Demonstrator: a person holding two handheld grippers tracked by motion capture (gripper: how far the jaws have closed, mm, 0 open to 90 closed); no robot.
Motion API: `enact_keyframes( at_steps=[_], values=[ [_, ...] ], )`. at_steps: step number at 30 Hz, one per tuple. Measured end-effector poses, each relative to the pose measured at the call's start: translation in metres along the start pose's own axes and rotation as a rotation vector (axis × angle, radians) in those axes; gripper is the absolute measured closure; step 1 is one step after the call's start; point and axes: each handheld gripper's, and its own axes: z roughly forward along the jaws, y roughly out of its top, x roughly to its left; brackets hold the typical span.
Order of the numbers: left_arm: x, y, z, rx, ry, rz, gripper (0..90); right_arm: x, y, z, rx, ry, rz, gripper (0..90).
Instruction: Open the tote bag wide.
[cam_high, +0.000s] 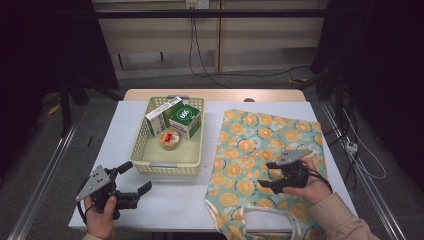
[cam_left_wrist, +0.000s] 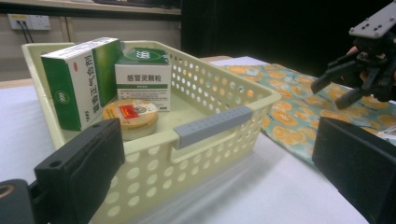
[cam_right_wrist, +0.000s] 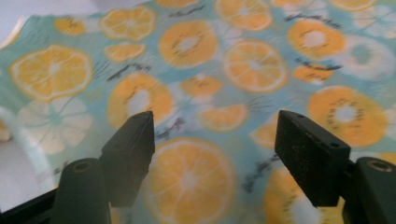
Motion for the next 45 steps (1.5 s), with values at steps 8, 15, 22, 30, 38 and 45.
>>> enact_keyframes(
  at_steps=[8, 15, 22, 30, 38, 45],
  values=[
    [-0.005, 0.002, 0.002, 0.007, -0.021, 0.01, 2.1, 0.029, -0.009, -0.005, -0.009, 0.054, -0.051, 33.1],
    [-0.006, 0.002, 0.003, 0.019, -0.021, 0.011, 2.1, 0.059, -0.016, 0.0, 0.009, 0.105, -0.095, 37.9],
    [-0.006, 0.003, 0.001, 0.013, -0.02, 0.016, 2.1, 0.067, -0.016, 0.009, 0.022, 0.137, -0.132, 56.1],
    [-0.006, 0.002, 0.0, 0.011, -0.018, 0.002, 2.1, 0.069, -0.01, 0.014, 0.03, 0.165, -0.168, 84.8],
    [-0.007, 0.003, 0.001, 0.019, -0.02, 0.008, 2.1, 0.064, -0.005, 0.02, 0.022, 0.169, -0.132, 90.0],
    [-0.006, 0.003, -0.001, 0.011, -0.013, 0.0, 2.1, 0.054, 0.004, 0.029, -0.011, 0.194, -0.064, 90.0]
  ],
)
